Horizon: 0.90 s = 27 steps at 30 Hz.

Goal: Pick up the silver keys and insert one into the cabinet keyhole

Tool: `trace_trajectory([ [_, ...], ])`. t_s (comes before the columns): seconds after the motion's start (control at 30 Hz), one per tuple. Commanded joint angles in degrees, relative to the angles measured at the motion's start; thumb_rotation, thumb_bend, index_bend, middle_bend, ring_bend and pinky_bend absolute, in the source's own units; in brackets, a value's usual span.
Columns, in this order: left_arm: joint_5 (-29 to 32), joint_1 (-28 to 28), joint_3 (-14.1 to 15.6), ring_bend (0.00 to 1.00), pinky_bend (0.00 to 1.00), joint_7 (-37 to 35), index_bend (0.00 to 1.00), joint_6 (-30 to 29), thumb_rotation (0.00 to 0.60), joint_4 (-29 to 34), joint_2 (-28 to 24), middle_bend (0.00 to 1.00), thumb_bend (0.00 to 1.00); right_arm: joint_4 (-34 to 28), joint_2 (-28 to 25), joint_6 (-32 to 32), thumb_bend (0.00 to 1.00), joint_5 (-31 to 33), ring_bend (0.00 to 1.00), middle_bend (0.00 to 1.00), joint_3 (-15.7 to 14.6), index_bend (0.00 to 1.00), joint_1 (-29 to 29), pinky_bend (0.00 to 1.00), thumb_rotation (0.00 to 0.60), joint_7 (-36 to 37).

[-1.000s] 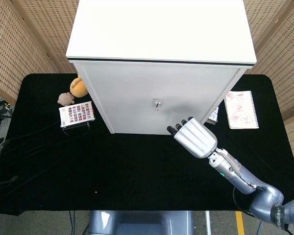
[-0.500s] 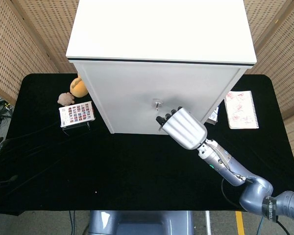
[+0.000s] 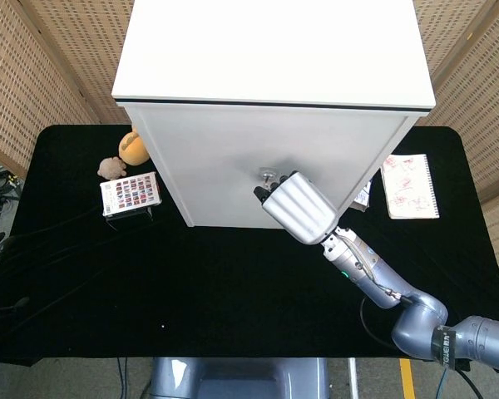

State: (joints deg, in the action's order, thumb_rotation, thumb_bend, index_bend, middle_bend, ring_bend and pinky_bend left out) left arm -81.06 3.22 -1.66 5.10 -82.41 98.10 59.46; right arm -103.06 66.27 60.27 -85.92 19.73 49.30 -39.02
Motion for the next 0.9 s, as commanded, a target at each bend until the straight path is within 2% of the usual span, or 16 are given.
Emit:
trace_trajectory([
  [0.03,0.05,0.0,-0.03,0.0,0.0,-0.06,0.0,-0.01,0.6,0.03,-0.04,0.0,0.0,0.15,0.43,-0.15,0.61,0.5,0.88,0.9,-0.16,0.63,0.37,1.0,0.6,-0.34],
  [0.9,0.16,0.09,0.0,0.0,0.0,0.05,0.0,0.02,0.6,-0.05,-0.01,0.0,0.0,1.96,1.19,0.8,0.61,4.0,0.88,0.9,-1.34,0.64,1.69,1.0,0.6,-2.35],
])
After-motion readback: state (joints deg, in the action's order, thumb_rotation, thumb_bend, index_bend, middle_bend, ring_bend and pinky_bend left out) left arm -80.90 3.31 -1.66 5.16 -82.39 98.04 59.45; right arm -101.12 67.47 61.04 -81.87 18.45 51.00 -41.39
